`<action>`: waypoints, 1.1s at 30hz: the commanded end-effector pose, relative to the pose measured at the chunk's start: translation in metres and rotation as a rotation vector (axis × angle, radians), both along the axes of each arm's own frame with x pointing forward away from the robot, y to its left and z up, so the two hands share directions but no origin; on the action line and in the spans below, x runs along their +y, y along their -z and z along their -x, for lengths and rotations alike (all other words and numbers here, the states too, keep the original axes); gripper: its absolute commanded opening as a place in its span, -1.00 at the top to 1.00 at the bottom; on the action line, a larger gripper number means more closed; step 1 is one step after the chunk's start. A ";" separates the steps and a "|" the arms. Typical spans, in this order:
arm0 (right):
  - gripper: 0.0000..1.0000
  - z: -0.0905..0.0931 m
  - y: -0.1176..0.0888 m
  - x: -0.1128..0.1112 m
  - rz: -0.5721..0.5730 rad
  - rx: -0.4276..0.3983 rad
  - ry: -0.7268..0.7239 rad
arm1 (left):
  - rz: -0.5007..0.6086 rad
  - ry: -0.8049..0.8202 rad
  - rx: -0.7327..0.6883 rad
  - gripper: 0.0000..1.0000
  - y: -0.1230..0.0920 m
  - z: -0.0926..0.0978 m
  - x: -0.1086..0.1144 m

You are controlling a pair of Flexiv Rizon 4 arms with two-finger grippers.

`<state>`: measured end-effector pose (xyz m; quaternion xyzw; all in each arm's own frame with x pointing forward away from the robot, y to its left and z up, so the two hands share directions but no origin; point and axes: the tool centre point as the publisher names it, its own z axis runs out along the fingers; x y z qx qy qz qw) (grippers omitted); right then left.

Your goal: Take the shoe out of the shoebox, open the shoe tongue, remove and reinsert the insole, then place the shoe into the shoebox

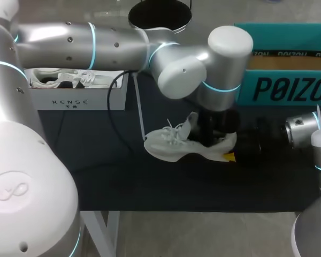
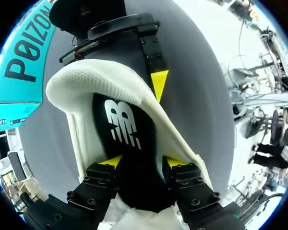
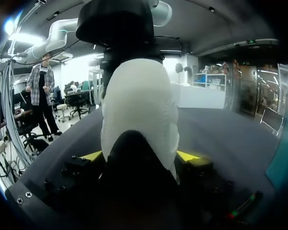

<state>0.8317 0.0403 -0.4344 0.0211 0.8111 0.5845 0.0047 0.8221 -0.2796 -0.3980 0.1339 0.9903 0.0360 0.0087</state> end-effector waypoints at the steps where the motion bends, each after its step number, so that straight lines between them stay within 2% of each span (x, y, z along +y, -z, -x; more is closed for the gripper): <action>1: 1.00 -0.002 0.002 0.001 0.003 0.002 0.002 | -0.011 0.007 -0.020 -0.03 0.010 0.007 -0.006; 5: 1.00 -0.002 0.002 0.001 0.003 0.002 0.002 | -0.005 0.018 -0.041 0.08 0.018 0.010 -0.009; 9: 1.00 -0.002 0.002 0.001 0.003 0.002 0.002 | 0.000 0.020 -0.058 0.11 0.025 0.010 -0.011; 17: 1.00 -0.002 0.002 0.001 0.003 0.002 0.002 | 0.005 -0.037 -0.109 0.04 0.041 0.002 -0.014; 19: 1.00 -0.002 0.002 0.001 0.003 0.002 0.002 | 0.008 -0.057 -0.119 0.20 0.045 0.000 -0.014; 20: 1.00 -0.002 0.002 0.001 0.003 0.002 0.002 | 0.008 -0.067 -0.128 0.48 0.046 0.000 -0.014; 21: 1.00 -0.002 0.002 0.001 0.003 0.002 0.002 | 0.010 -0.067 -0.124 1.00 0.047 -0.001 -0.014; 27: 1.00 -0.002 0.002 0.001 0.003 0.002 0.002 | -0.017 -0.067 -0.129 1.00 0.055 0.001 -0.011; 33: 1.00 -0.002 0.002 0.001 0.003 0.002 0.002 | -0.021 -0.066 -0.124 1.00 0.046 -0.003 -0.006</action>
